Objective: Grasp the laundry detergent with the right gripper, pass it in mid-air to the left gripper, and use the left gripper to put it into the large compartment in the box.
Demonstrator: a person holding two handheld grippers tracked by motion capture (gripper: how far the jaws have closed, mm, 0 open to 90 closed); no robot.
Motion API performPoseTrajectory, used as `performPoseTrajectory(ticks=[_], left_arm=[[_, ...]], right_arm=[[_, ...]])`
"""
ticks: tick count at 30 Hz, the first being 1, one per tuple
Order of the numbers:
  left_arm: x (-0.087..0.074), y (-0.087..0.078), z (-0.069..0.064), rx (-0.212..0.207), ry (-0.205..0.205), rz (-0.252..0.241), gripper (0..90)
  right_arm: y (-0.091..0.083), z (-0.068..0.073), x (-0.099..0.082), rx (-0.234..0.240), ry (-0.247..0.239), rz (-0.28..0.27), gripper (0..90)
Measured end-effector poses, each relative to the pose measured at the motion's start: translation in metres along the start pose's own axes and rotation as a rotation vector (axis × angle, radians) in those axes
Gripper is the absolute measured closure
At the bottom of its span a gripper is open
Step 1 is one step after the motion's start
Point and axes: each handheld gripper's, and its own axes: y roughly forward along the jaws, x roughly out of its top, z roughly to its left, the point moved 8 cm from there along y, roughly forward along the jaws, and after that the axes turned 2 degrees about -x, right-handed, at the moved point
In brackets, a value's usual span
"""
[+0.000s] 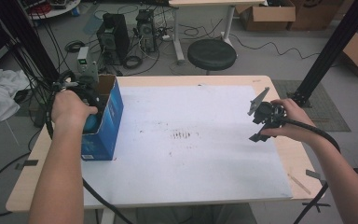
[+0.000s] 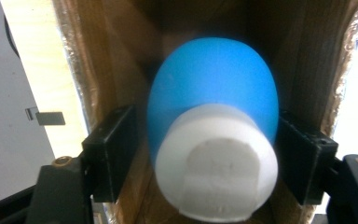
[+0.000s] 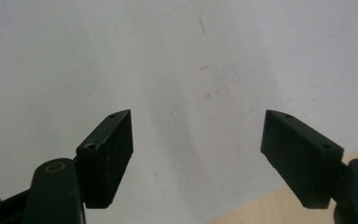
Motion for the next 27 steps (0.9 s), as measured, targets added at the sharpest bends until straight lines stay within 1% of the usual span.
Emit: performPoseTrajectory(ticks=[1, 3, 4, 5, 8, 9, 10, 11, 14, 15, 18, 21, 24, 27], left_arm=[[0.0, -0.001, -0.001, 0.0, -0.002, -0.004, 27.5], [0.0, -0.005, -0.001, -0.007, 0.003, -0.018, 24.9], [0.0, -0.008, -0.003, -0.006, 0.01, -0.022, 25.1], [-0.001, -0.01, -0.003, 0.004, 0.014, -0.023, 25.0], [-0.001, -0.018, -0.006, 0.005, 0.025, -0.038, 23.0], [-0.001, -0.021, -0.006, 0.013, 0.032, -0.042, 22.4], [-0.002, -0.024, -0.007, 0.018, 0.04, -0.044, 22.0], [-0.002, -0.027, -0.008, 0.019, 0.038, -0.048, 21.5], [-0.001, -0.043, -0.014, 0.029, 0.068, -0.081, 20.2], [-0.001, -0.048, -0.018, 0.025, 0.078, -0.093, 19.9], [-0.001, -0.063, -0.034, 0.012, 0.133, -0.128, 19.0], [-0.001, -0.073, -0.054, 0.003, 0.204, -0.152, 18.0], [-0.001, -0.078, -0.077, -0.011, 0.273, -0.176, 16.8], [-0.001, -0.077, -0.101, -0.022, 0.341, -0.193, 15.8]], right_arm=[[0.0, 0.0, 0.0, 0.0, 0.0, -0.001, 25.3], [-0.001, 0.001, 0.001, 0.003, 0.0, -0.003, 25.3], [-0.001, 0.001, 0.001, 0.003, -0.002, -0.002, 25.3], [-0.001, 0.001, 0.001, 0.002, -0.005, -0.001, 25.3], [-0.002, 0.002, 0.004, 0.002, -0.009, -0.004, 25.0], [-0.003, 0.004, 0.004, 0.002, -0.009, -0.005, 25.0], [-0.004, 0.005, 0.005, 0.002, -0.01, -0.006, 25.0], [-0.004, 0.006, 0.006, 0.003, -0.01, -0.006, 25.0], [-0.006, 0.007, 0.008, 0.0, -0.018, -0.008, 24.9], [-0.007, 0.007, 0.009, 0.0, -0.018, -0.01, 24.8], [-0.009, 0.008, 0.012, 0.001, -0.018, -0.017, 24.7], [-0.01, 0.009, 0.014, 0.005, -0.021, -0.023, 24.5], [-0.011, 0.009, 0.017, 0.012, -0.021, -0.031, 24.3], [-0.012, 0.009, 0.019, 0.017, -0.018, -0.036, 24.0]])
